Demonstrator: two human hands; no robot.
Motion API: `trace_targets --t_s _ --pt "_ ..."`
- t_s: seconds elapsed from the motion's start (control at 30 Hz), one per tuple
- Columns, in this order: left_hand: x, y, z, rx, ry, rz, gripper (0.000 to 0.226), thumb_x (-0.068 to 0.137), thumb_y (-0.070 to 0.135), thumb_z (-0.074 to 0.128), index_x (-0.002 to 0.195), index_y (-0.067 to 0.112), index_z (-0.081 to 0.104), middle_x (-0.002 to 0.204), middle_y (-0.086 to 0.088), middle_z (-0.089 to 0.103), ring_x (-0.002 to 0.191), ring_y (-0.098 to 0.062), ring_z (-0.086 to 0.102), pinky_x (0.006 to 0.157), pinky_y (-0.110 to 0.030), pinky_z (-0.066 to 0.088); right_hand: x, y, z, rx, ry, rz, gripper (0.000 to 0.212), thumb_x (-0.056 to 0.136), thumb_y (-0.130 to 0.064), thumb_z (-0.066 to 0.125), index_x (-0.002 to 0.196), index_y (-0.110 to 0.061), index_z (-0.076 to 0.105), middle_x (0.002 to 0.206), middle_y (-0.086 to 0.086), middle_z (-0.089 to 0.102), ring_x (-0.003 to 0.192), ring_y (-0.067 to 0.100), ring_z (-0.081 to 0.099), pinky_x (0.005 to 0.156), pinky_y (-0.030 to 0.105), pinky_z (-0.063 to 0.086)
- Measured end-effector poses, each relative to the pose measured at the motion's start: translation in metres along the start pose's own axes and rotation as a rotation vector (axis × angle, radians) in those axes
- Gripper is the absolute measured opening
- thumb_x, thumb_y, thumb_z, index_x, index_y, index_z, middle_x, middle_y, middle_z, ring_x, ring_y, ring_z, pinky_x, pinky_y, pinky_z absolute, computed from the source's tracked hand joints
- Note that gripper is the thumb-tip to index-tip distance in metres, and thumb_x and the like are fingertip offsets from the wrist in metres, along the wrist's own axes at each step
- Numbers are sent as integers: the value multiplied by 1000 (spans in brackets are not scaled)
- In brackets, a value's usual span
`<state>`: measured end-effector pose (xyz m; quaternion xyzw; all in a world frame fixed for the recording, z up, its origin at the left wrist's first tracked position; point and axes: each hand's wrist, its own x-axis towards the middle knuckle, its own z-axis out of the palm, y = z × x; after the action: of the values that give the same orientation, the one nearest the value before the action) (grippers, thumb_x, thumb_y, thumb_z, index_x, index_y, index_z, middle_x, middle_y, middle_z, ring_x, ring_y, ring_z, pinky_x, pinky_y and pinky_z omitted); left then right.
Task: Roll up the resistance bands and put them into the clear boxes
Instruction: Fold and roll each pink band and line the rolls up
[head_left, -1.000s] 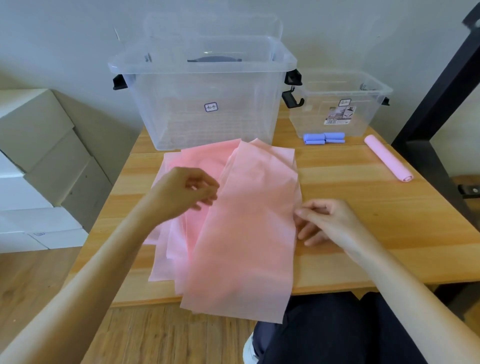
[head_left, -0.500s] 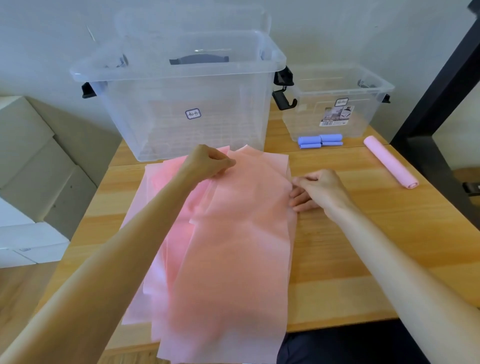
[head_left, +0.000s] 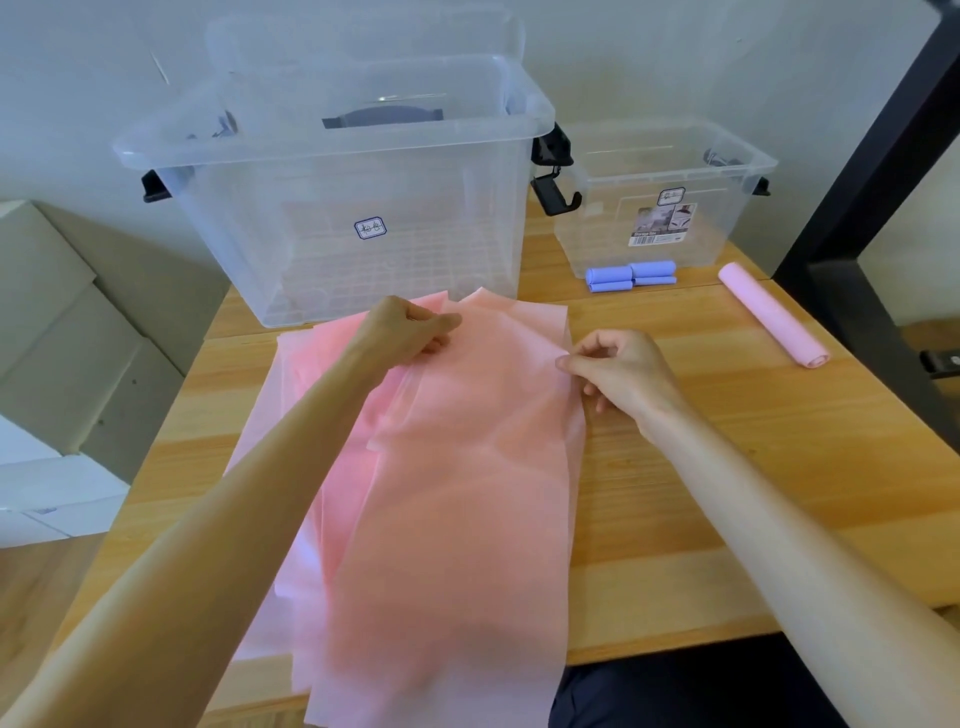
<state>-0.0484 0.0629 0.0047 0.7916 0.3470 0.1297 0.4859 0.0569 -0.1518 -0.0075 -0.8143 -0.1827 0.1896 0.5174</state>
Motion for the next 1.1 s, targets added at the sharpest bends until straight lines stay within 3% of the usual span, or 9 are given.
trace_targets --t_s 0.07,0.17,0.27,0.37,0.47,0.6,0.83,0.93,1.1 --pt "2 -1 1 111 15 21 15 86 24 75 77 13 70 77 -4 68 72 -18 63 78 -28 54 -2 -1 1 19 8 -10 11 85 -16 74 79 -14 65 65 1 62 45 5 51 39 18 41" --pt "2 2 2 144 47 87 9 86 19 74 80 14 69 76 -1 63 74 -20 57 77 -33 50 -3 -3 1 63 2 16 10 87 -18 72 90 -13 65 61 1 61 39 4 49 39 18 41" --pt "0 3 3 71 55 123 16 86 18 73 72 22 66 71 5 61 70 -16 55 73 -31 48 -1 -6 1 175 -4 71 16 89 -22 71 101 -13 65 71 2 64 50 7 56 42 19 45" --pt "-7 6 -2 -68 -4 119 8 90 20 70 82 19 70 79 6 63 72 -9 55 72 -22 47 3 -5 2 339 30 112 22 91 -21 70 109 -9 68 81 3 68 61 11 59 49 21 46" --pt "-10 6 -6 -196 -73 22 15 91 26 69 97 12 73 84 4 65 75 -8 57 74 -21 46 3 -8 2 461 53 160 15 88 -15 74 102 -10 72 78 1 67 56 10 55 48 20 41" --pt "-10 2 -8 -298 -69 -50 8 92 18 68 86 13 68 71 4 61 65 -6 55 61 -15 47 -4 -11 2 689 -11 340 11 81 0 76 83 -5 67 63 4 56 39 6 46 35 15 35" --pt "-26 3 -16 -422 -170 -196 9 87 19 74 84 11 71 68 3 66 59 -4 62 59 -15 55 -29 -10 -6 886 -139 514 10 81 -5 77 77 -2 68 59 7 68 45 10 64 39 16 50" --pt "-37 -4 -21 -366 -144 -98 6 87 22 73 84 16 73 76 4 64 68 -5 59 65 -13 54 -39 -12 -3 898 -201 539 10 79 -7 78 82 -3 69 68 7 69 47 10 65 39 18 51" --pt "-67 4 -34 -235 -7 138 12 86 23 75 75 20 71 74 4 61 73 -8 54 78 -21 48 -49 -13 -4 863 -90 428 13 77 -3 79 82 -11 70 60 0 64 44 5 58 38 14 45"
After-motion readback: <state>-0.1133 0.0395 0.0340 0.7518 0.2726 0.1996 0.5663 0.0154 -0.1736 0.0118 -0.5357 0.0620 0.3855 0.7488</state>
